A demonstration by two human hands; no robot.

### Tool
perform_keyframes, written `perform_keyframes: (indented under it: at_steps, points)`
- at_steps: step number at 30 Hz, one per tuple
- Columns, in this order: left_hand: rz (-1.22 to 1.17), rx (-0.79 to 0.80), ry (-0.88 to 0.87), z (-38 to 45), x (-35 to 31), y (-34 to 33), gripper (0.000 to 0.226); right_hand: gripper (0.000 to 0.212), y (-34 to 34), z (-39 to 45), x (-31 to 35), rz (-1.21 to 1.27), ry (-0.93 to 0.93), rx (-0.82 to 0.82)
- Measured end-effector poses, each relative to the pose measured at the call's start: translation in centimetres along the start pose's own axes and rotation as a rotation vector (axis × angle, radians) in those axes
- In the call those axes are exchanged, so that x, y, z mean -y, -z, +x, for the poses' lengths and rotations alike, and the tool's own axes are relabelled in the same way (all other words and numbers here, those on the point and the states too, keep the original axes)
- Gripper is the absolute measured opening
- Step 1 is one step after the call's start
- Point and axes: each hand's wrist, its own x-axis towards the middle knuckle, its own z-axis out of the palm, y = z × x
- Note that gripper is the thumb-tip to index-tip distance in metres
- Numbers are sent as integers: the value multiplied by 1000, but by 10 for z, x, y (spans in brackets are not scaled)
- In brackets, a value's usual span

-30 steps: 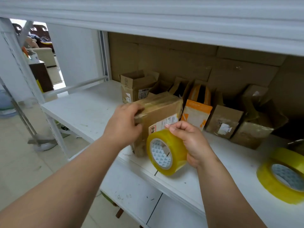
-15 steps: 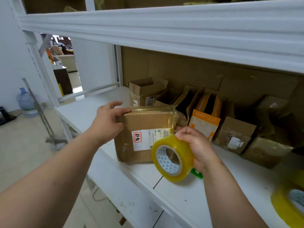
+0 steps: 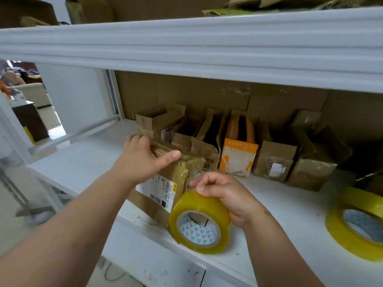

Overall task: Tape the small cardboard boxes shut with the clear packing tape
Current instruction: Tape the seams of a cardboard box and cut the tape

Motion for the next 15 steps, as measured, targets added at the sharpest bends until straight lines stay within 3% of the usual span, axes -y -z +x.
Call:
perform_keyframes:
  at_steps: [2,7,11,15]
  points:
    - [-29,43,-33,2,6,1,122,28,1,-4,0,17,18,-71]
    - [-165,92,-115,5,26,13,109,21,-5,-8,-6,9,28,-208]
    - [-355,150,-183,1,44,19,110,20,-32,-5,-10,41,35,-208]
    - [-396,148,-246,-3,50,25,84,16,-61,-12,-5,203,104,-162]
